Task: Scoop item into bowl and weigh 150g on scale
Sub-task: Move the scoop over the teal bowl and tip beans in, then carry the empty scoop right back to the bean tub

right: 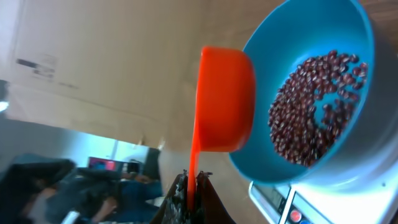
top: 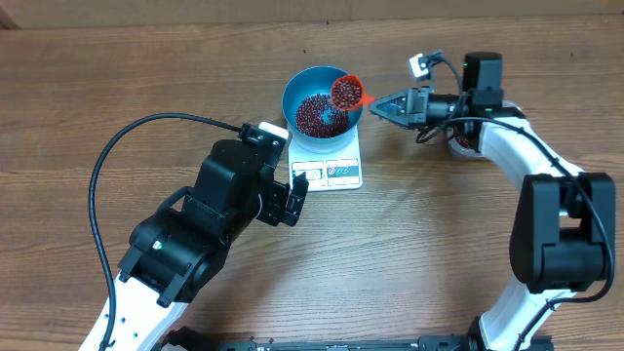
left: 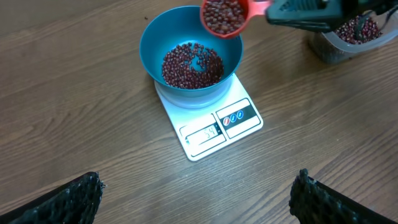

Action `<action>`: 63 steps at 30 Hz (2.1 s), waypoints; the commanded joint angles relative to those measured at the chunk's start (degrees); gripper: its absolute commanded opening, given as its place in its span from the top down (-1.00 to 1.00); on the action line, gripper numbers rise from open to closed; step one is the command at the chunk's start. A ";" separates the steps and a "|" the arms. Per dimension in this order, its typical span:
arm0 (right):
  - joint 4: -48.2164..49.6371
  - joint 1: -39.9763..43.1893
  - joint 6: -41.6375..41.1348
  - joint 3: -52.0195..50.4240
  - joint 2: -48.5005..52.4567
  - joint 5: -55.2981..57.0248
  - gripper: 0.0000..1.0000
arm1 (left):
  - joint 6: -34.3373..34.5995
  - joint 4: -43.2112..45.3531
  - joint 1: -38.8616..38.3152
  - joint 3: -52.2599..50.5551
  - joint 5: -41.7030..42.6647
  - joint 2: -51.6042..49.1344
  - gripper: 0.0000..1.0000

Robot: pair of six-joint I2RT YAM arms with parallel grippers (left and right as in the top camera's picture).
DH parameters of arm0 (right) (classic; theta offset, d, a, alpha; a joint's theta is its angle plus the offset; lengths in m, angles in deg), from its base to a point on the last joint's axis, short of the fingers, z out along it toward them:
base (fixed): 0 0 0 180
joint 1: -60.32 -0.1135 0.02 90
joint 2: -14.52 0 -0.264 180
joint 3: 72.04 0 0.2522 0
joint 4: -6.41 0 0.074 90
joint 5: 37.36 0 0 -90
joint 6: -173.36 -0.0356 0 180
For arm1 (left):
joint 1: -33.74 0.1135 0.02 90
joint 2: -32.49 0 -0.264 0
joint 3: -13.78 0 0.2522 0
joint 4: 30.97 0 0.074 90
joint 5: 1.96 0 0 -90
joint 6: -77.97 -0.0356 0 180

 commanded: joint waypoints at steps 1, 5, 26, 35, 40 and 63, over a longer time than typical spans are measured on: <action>2.03 -2.47 -0.26 0.42 0.07 8.50 0.93 | 0.13 0.20 0.26 0.72 -0.72 -0.20 -0.99; 4.74 -4.85 4.39 0.42 0.07 16.11 0.93 | 0.13 0.20 0.26 0.72 -0.72 -0.20 -0.99; 5.46 -6.84 57.48 0.42 0.07 22.53 0.93 | 0.13 0.20 0.26 0.72 -0.72 -0.20 -0.99; 5.51 -6.84 70.49 0.42 0.07 22.56 0.93 | 0.13 0.20 0.26 0.72 -0.72 -0.20 -0.99; 6.21 -6.84 70.93 0.42 0.07 24.76 0.93 | 0.13 0.20 0.26 0.70 -0.72 -0.20 -0.99; -5.79 -1.57 51.91 0.59 -17.27 25.14 0.93 | 0.13 0.20 0.26 0.70 -0.72 -0.20 -0.99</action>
